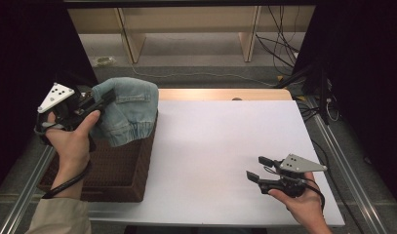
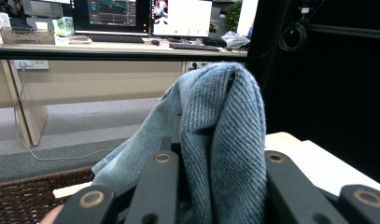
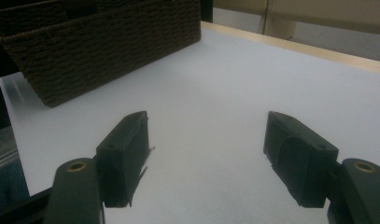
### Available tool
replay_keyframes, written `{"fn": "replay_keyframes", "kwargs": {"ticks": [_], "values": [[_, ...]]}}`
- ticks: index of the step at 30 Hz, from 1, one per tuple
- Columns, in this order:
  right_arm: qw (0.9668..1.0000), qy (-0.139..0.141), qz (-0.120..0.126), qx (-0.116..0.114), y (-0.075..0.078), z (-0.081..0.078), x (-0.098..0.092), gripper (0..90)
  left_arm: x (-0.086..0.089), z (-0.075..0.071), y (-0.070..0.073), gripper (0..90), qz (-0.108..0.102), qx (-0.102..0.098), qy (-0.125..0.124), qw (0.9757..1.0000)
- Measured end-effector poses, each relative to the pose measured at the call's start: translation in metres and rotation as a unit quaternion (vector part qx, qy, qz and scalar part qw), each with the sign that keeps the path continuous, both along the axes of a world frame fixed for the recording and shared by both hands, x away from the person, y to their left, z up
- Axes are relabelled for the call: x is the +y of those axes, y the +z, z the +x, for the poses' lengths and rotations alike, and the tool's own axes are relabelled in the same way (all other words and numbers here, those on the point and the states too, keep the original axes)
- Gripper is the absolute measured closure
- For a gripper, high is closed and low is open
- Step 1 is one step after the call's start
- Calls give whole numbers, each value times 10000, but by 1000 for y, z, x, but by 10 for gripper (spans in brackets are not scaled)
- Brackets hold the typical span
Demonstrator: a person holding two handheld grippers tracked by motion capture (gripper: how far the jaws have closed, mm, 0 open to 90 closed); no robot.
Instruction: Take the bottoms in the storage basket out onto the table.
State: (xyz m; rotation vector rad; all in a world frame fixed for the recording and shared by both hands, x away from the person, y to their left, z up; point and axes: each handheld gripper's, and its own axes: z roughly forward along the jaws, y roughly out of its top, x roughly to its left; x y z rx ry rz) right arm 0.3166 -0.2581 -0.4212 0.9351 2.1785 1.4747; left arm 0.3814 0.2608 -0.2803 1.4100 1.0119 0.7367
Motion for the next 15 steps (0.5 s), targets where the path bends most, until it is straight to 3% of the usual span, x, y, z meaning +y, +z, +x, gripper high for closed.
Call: {"fn": "replay_keyframes", "kwargs": {"ticks": [15], "values": [[10000,-2,-3,8,0,0,0,322,-7,0,2,764,13,-25,-90,10000]]}}
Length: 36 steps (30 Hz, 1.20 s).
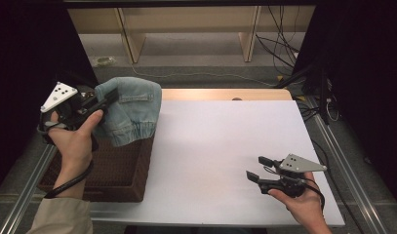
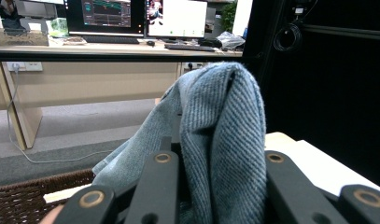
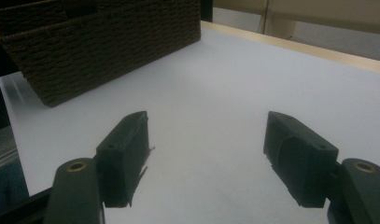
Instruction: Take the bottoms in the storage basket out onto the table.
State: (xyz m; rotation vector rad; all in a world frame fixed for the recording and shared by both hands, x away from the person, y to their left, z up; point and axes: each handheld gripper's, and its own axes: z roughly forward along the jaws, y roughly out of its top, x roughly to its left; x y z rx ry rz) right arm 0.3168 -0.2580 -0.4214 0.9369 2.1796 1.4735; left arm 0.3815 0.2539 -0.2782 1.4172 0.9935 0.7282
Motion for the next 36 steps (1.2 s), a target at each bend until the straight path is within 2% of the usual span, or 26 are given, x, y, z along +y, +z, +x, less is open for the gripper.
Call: {"fn": "replay_keyframes", "kwargs": {"ticks": [36], "values": [[10000,-5,-10,-9,0,0,0,322,-16,0,3,764,12,-44,-235,9997]]}}
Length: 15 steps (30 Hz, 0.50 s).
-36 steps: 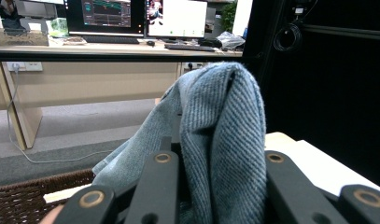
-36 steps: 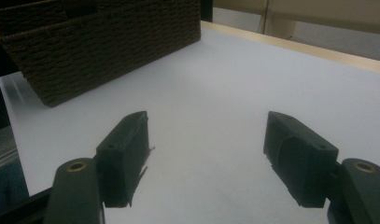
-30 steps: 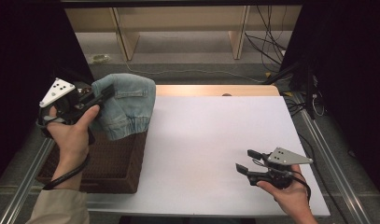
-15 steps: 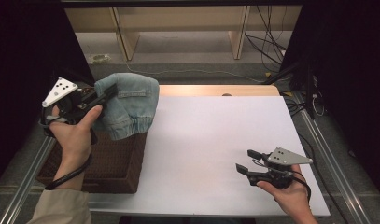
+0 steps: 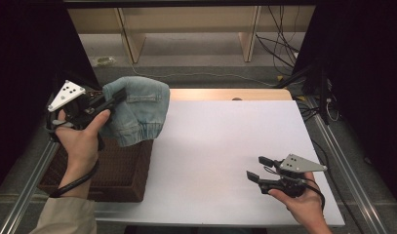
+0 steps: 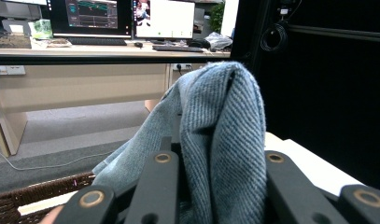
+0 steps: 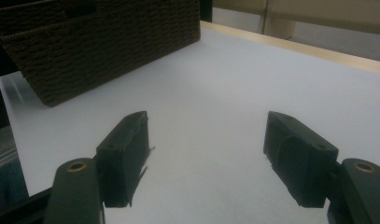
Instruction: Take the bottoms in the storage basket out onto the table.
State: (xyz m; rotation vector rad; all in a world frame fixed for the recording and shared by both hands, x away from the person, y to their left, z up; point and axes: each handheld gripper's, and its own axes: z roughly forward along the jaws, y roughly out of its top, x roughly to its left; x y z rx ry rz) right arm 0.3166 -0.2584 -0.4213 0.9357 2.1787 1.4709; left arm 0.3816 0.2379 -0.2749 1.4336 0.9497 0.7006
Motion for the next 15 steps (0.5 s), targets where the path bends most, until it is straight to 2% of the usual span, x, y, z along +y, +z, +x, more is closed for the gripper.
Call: {"fn": "replay_keyframes", "kwargs": {"ticks": [15], "values": [[10000,-2,-2,-1,0,0,0,322,-8,1,-1,764,-12,15,-98,10000]]}}
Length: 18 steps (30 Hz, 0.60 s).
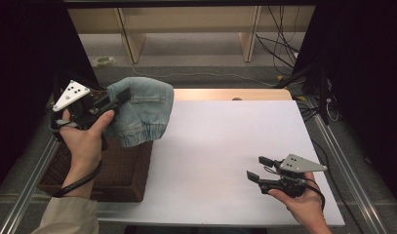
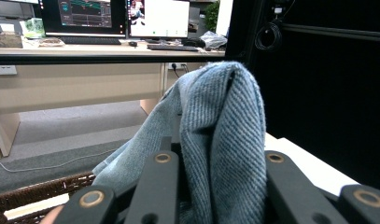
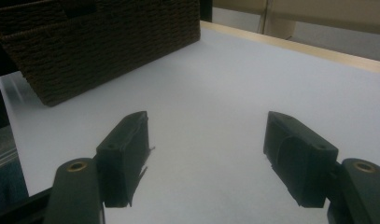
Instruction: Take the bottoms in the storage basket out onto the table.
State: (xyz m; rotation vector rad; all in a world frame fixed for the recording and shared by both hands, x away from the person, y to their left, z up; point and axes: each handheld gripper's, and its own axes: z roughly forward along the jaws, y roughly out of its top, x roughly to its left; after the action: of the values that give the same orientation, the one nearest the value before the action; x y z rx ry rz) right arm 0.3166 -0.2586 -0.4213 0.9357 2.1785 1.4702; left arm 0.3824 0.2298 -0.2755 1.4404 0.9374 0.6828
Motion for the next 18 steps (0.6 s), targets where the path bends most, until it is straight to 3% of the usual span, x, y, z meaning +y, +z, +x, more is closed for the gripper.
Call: {"fn": "replay_keyframes", "kwargs": {"ticks": [18], "values": [[10000,5,4,-4,0,0,0,322,-10,1,0,764,22,0,-112,9999]]}}
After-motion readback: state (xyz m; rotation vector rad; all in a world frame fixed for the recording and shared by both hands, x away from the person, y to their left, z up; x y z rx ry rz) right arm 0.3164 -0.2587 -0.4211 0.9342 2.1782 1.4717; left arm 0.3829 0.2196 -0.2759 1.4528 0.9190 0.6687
